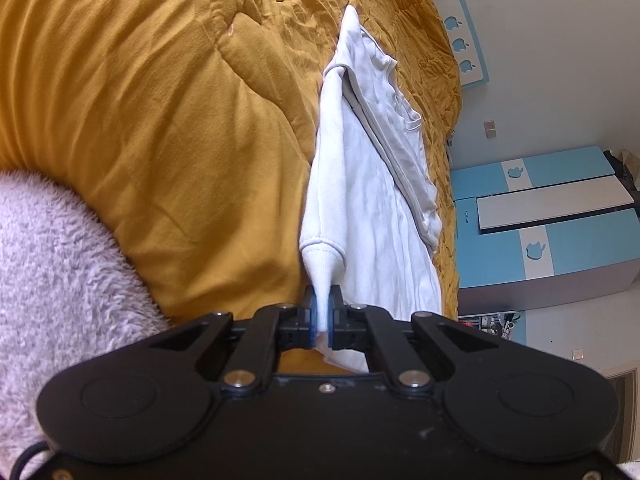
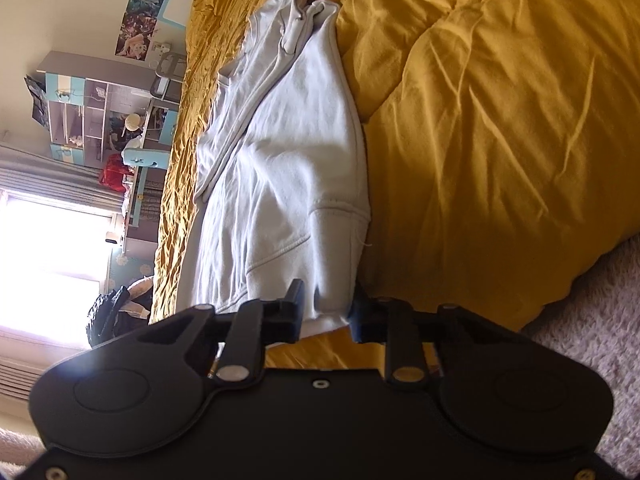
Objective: Fold small clothes
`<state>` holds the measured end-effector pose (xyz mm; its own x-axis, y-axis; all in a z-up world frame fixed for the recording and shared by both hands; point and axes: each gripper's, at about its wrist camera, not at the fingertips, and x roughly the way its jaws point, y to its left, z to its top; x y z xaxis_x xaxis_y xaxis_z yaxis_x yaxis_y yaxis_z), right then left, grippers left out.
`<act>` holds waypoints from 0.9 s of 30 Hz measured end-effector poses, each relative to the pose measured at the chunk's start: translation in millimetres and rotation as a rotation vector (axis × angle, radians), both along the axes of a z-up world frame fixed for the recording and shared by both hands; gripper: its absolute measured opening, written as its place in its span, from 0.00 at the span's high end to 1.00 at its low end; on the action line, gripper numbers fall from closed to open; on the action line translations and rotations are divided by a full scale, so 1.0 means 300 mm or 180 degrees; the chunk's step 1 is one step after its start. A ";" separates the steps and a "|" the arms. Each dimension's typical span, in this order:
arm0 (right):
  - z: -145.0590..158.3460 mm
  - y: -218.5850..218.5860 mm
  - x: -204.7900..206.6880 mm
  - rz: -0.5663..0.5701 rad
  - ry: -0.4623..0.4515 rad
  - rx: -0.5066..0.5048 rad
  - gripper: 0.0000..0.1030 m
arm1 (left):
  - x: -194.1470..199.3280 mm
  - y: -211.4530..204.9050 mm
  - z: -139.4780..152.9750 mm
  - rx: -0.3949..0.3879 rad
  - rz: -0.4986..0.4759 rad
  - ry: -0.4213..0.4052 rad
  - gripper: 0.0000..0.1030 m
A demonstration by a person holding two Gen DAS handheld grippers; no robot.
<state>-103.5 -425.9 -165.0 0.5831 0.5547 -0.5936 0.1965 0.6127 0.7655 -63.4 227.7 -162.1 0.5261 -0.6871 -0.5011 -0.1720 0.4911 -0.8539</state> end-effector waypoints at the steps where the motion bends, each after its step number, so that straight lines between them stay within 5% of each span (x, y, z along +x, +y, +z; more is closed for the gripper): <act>1: 0.005 0.001 -0.002 0.0019 -0.0021 0.0004 0.88 | 0.003 -0.002 0.010 -0.0044 0.0012 -0.0018 0.99; 16: 0.147 -0.005 0.050 -0.0368 -0.0573 0.0503 0.92 | 0.107 -0.013 0.116 -0.0958 0.0397 -0.0559 1.00; 27: 0.347 -0.037 0.529 -0.0672 -0.1266 0.0548 0.92 | 0.674 -0.055 0.304 -0.0958 0.0261 -0.1268 1.00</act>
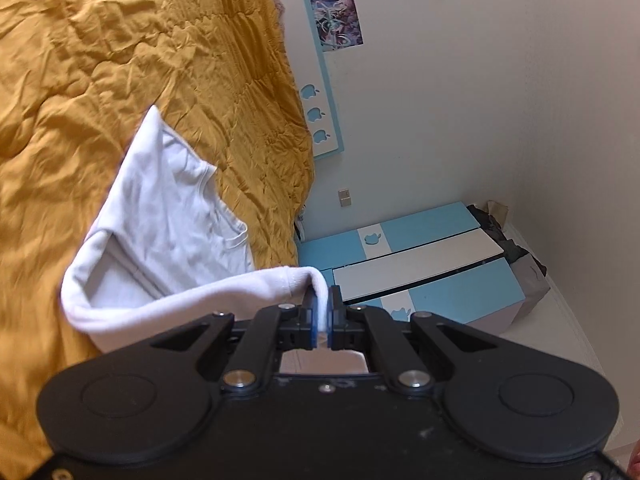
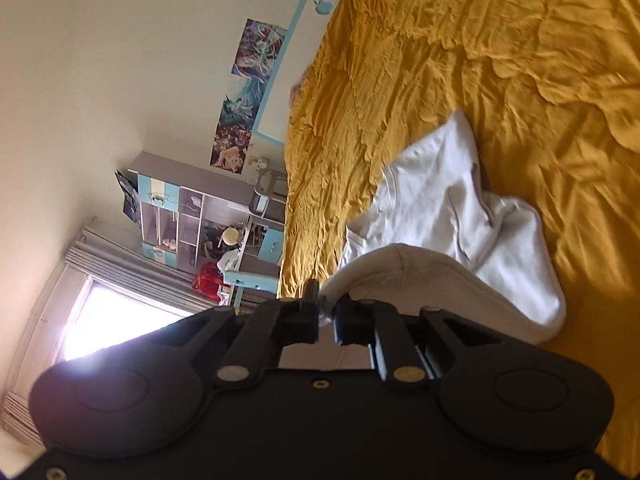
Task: Fold small clothes
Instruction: 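Release the folded edge with the left gripper and lift away, then grasp the hem of the folded sweatshirt with both grippers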
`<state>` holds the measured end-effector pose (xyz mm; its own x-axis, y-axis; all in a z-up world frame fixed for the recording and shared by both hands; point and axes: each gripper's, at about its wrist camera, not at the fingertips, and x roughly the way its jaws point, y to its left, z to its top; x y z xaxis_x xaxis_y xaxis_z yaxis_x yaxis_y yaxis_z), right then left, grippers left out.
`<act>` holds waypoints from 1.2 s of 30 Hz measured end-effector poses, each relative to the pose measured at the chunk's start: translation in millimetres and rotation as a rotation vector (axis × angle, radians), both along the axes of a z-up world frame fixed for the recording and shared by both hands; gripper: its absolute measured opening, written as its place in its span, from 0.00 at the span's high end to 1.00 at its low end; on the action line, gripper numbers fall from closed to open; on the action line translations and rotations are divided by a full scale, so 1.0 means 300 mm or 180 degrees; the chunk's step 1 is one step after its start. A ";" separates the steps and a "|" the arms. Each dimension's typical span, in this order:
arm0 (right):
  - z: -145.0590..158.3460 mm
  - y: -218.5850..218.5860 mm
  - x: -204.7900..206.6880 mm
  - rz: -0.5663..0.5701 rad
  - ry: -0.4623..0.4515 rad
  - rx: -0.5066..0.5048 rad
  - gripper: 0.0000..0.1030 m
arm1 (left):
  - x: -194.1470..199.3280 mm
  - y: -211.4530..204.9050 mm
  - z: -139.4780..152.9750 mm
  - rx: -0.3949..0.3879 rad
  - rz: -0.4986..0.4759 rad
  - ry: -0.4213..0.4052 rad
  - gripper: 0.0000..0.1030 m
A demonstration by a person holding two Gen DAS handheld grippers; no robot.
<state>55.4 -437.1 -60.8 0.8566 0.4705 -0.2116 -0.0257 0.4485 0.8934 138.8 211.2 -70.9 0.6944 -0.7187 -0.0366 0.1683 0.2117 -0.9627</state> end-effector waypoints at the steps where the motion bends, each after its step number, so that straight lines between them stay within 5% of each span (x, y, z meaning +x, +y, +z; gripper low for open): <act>1: 0.012 -0.019 0.061 -0.0041 -0.0030 0.0034 0.92 | 0.068 0.000 0.014 0.0017 0.0022 -0.0042 1.00; 7: 0.054 -0.083 0.453 -0.0221 -0.0063 0.0116 0.92 | 0.520 -0.004 0.021 0.0200 0.0189 -0.0087 1.00; 12: -0.014 -0.083 0.781 -0.0355 0.0272 -0.0087 0.92 | 0.869 -0.015 -0.109 0.0429 0.0328 0.0208 0.99; 14: -0.080 -0.088 0.886 -0.0466 0.0481 -0.0149 0.92 | 0.982 -0.031 -0.190 0.0713 0.0494 0.0389 0.93; 16: -0.150 -0.100 0.946 -0.0643 0.0759 -0.0199 0.82 | 1.067 -0.024 -0.258 0.0764 0.0617 0.0790 0.73; 18: -0.179 -0.118 0.954 -0.0841 0.0974 -0.0238 0.68 | 1.098 -0.003 -0.292 0.0527 0.0676 0.0816 0.73; 21: -0.158 -0.136 0.902 -0.0757 0.0702 -0.0308 0.61 | 1.070 0.028 -0.243 0.0540 0.0642 0.0456 0.67; 24: -0.100 -0.135 0.803 -0.0497 0.0536 -0.0739 0.56 | 0.970 0.020 -0.186 0.0936 0.0282 0.0161 0.64; 28: -0.052 -0.087 0.615 -0.0068 0.0523 -0.1865 0.53 | 0.700 -0.012 -0.170 0.1737 0.0041 -0.0086 0.58; 30: -0.041 -0.047 0.499 0.0036 0.0448 -0.2459 0.46 | 0.580 -0.016 -0.192 0.1932 -0.0009 -0.0145 0.57; 33: -0.050 0.019 0.308 -0.0068 -0.0035 -0.3338 0.33 | 0.411 -0.053 -0.259 0.2325 -0.0128 -0.0177 0.57; 36: -0.091 0.040 0.230 -0.0013 0.0036 -0.3633 0.32 | 0.339 -0.105 -0.317 0.2693 -0.0224 -0.0253 0.57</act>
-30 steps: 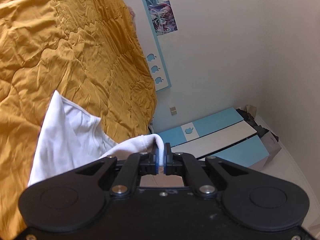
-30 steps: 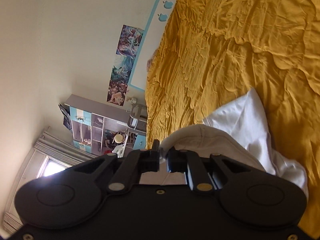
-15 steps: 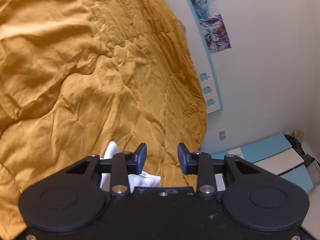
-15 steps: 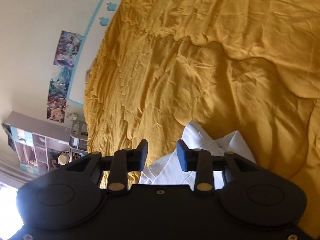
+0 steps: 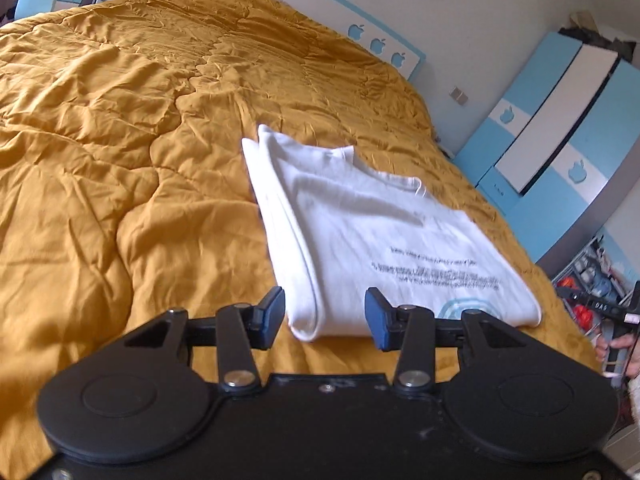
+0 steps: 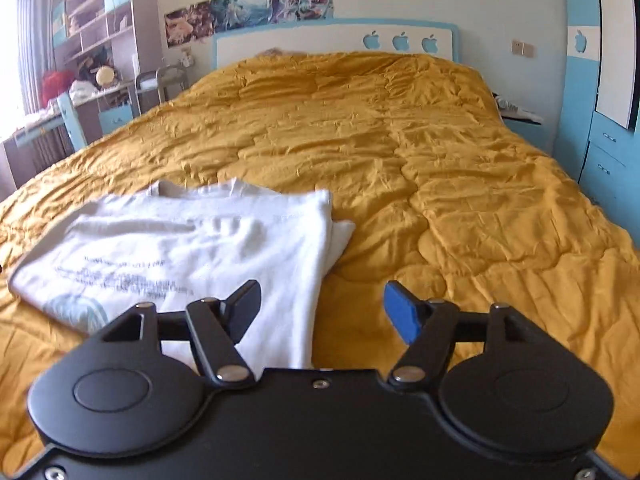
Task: Fold small clothes
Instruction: 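Grasp the hem of the folded sweatshirt with both grippers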
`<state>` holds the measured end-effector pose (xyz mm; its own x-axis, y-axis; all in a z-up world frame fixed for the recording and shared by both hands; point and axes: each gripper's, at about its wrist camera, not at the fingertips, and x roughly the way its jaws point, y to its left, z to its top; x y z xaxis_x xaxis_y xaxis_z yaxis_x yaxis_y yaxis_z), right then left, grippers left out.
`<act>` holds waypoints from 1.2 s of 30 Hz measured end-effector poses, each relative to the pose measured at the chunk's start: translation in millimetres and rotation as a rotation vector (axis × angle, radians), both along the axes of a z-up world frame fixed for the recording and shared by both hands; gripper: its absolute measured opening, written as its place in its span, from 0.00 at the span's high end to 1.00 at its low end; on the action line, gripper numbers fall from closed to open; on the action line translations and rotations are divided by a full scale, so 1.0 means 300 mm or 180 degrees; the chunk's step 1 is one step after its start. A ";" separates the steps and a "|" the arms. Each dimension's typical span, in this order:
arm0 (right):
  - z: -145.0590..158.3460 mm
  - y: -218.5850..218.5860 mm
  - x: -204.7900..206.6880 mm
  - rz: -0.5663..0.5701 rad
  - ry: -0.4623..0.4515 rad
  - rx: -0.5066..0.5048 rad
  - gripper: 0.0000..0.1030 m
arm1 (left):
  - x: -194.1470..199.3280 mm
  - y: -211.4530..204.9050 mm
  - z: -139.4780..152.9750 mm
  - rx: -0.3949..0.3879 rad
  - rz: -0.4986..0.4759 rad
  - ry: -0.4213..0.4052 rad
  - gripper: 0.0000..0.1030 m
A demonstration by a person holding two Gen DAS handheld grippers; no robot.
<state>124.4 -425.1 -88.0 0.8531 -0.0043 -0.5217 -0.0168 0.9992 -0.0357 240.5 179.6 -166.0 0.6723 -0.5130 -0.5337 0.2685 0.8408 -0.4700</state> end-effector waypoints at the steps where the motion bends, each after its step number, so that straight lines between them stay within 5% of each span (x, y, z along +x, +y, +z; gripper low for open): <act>1: -0.016 -0.006 -0.009 -0.0045 0.0093 0.0043 0.33 | -0.013 -0.017 -0.012 0.0099 -0.0012 -0.0023 0.57; 9: -0.076 0.015 -0.021 -0.0318 0.0123 0.0228 0.35 | 0.008 -0.108 -0.026 0.0493 0.0193 -0.0113 0.64; 11: -0.080 0.033 -0.003 -0.0332 0.0125 0.0230 0.35 | 0.015 -0.141 -0.025 0.0707 0.0236 -0.0126 0.84; 23: -0.136 0.069 0.033 -0.0317 0.0312 0.0164 0.35 | -0.026 -0.236 -0.010 0.1211 0.0611 -0.0192 0.91; 25: -0.145 0.062 0.037 -0.0265 0.0355 0.0248 0.50 | -0.009 -0.237 0.020 0.1389 0.0539 -0.0265 0.94; 27: -0.146 0.051 0.044 -0.0278 0.0432 0.0373 0.90 | 0.005 -0.222 0.078 0.1592 0.0422 -0.0372 0.95; 31: -0.137 0.030 0.028 -0.0256 0.0437 0.0475 0.92 | 0.039 -0.152 0.155 0.1824 0.0302 -0.0264 1.00; 36: -0.145 0.021 0.020 -0.0255 0.0446 0.0553 0.92 | 0.019 -0.049 0.110 0.1474 0.0088 0.0047 1.00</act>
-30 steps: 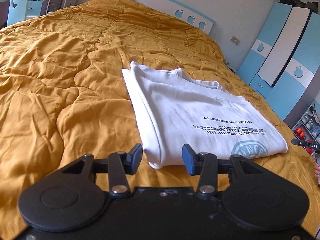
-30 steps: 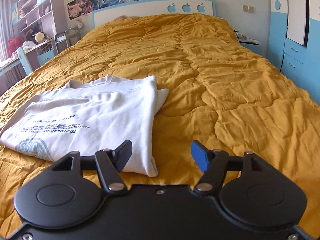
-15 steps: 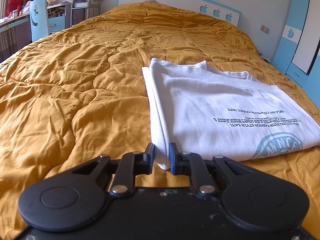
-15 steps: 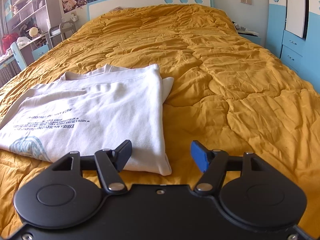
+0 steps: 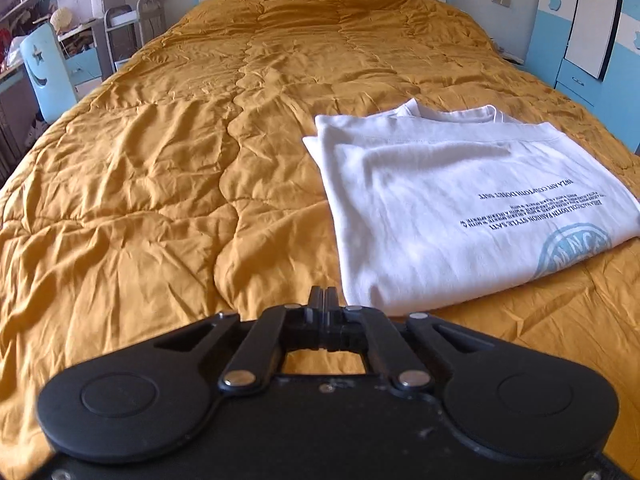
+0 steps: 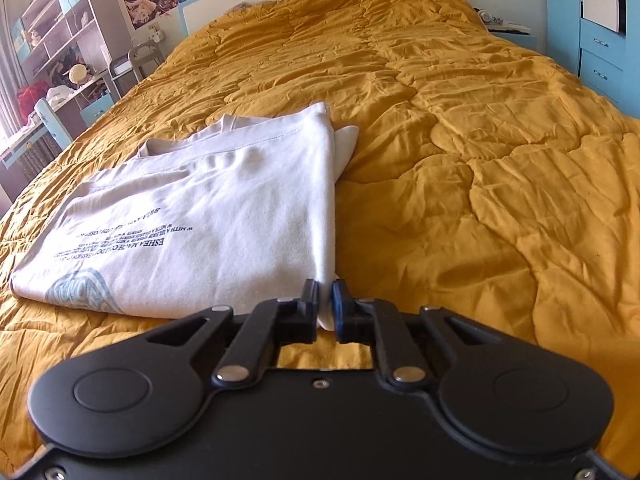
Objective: Fold small clothes
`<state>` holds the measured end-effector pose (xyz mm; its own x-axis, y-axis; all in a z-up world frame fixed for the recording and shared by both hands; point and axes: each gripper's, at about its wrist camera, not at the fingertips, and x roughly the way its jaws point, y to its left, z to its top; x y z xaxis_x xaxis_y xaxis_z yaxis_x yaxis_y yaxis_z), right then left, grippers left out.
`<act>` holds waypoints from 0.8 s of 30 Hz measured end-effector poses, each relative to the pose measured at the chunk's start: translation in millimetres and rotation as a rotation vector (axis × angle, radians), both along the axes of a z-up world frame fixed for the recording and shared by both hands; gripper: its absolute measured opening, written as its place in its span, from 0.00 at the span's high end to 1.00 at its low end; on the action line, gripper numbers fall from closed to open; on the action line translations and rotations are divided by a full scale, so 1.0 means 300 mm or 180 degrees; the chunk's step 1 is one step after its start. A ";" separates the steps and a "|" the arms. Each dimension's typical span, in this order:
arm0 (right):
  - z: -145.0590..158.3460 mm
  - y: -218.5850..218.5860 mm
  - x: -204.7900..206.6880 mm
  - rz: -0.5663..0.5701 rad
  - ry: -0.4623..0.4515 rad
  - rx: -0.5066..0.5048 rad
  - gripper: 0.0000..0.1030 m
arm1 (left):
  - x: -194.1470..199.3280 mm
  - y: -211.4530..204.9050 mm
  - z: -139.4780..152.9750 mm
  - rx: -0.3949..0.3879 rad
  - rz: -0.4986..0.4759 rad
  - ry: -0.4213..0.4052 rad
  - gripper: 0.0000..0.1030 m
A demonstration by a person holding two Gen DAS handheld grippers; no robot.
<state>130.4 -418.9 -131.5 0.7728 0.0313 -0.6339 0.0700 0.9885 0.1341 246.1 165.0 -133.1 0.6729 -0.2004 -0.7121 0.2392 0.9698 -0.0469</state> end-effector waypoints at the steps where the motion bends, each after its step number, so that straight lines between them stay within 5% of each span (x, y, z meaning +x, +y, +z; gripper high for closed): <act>1: -0.004 0.001 0.004 -0.0015 0.0004 0.0007 0.92 | -0.014 0.001 -0.011 -0.0078 -0.0001 -0.0044 1.00; 3: -0.008 -0.001 0.013 -0.0026 0.0030 0.0060 0.88 | -0.027 -0.006 -0.031 -0.0260 -0.0032 -0.0039 0.97; 5: -0.003 -0.003 0.012 -0.0059 0.0007 0.0086 0.84 | -0.033 -0.029 -0.051 -0.0286 0.0001 -0.0067 0.68; 6: 0.000 -0.004 0.011 -0.0054 0.0008 0.0119 0.74 | -0.032 -0.040 -0.059 -0.0258 -0.0021 -0.0073 0.67; 9: 0.003 -0.004 0.007 -0.0012 0.0009 0.0119 0.64 | -0.019 -0.069 -0.087 -0.0174 -0.0105 -0.0046 0.68; 18: -0.016 -0.008 0.012 -0.0001 0.0120 0.0125 0.64 | 0.043 -0.049 -0.128 -0.0007 -0.0377 0.0112 0.68; 19: -0.018 -0.008 0.014 -0.0002 0.0129 0.0119 0.64 | 0.046 -0.048 -0.128 0.0011 -0.0431 0.0092 0.71; 21: -0.021 -0.007 0.018 -0.0014 0.0141 0.0117 0.64 | 0.047 -0.057 -0.127 0.0041 -0.0549 0.0060 0.95; 24: -0.022 -0.006 0.023 -0.0050 0.0156 0.0128 0.63 | 0.042 -0.071 -0.127 0.0129 -0.0591 0.0024 0.95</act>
